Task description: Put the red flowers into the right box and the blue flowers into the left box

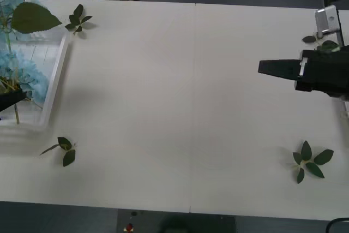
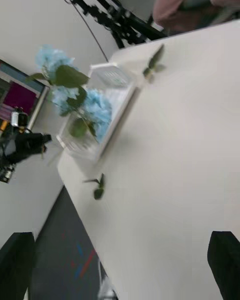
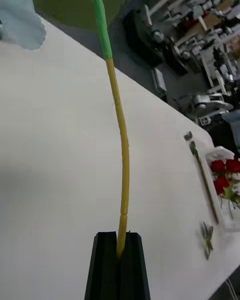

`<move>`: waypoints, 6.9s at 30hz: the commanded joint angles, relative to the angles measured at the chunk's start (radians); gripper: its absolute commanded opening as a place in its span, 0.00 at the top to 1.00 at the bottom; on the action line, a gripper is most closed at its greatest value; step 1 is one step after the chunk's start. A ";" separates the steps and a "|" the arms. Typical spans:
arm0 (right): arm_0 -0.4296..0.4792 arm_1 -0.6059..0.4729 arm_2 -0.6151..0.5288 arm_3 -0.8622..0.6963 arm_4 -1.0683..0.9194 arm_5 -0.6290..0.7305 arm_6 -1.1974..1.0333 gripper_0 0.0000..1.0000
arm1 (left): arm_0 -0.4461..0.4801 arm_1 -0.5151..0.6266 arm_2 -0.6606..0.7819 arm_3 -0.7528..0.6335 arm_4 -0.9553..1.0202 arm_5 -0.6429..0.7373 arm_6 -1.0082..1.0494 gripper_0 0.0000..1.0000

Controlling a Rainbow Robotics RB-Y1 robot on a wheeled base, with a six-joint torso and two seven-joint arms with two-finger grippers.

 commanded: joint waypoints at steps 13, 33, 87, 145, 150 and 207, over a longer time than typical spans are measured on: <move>0.024 -0.101 -0.340 0.043 0.183 0.298 0.219 0.00 | -0.189 0.011 -0.073 0.357 0.038 0.014 -0.021 1.00; -0.042 -0.380 -0.387 0.573 0.062 0.409 0.936 0.00 | -0.226 0.009 -0.186 0.478 0.039 0.032 -0.169 0.70; -0.143 -0.289 -0.143 0.573 -0.249 0.354 0.936 0.00 | -0.444 0.064 -0.214 0.147 -0.676 0.192 0.240 0.00; -0.143 -0.289 -0.143 0.573 -0.249 0.354 0.936 0.00 | -0.784 -0.129 -0.551 0.543 -1.391 0.020 0.352 1.00; -0.143 -0.289 -0.143 0.573 -0.249 0.354 0.936 0.00 | -0.783 -0.128 -0.557 0.543 -1.384 0.020 0.351 1.00; -0.143 -0.289 -0.143 0.573 -0.249 0.354 0.936 0.00 | -0.557 0.146 0.082 0.247 -1.532 0.540 0.151 0.41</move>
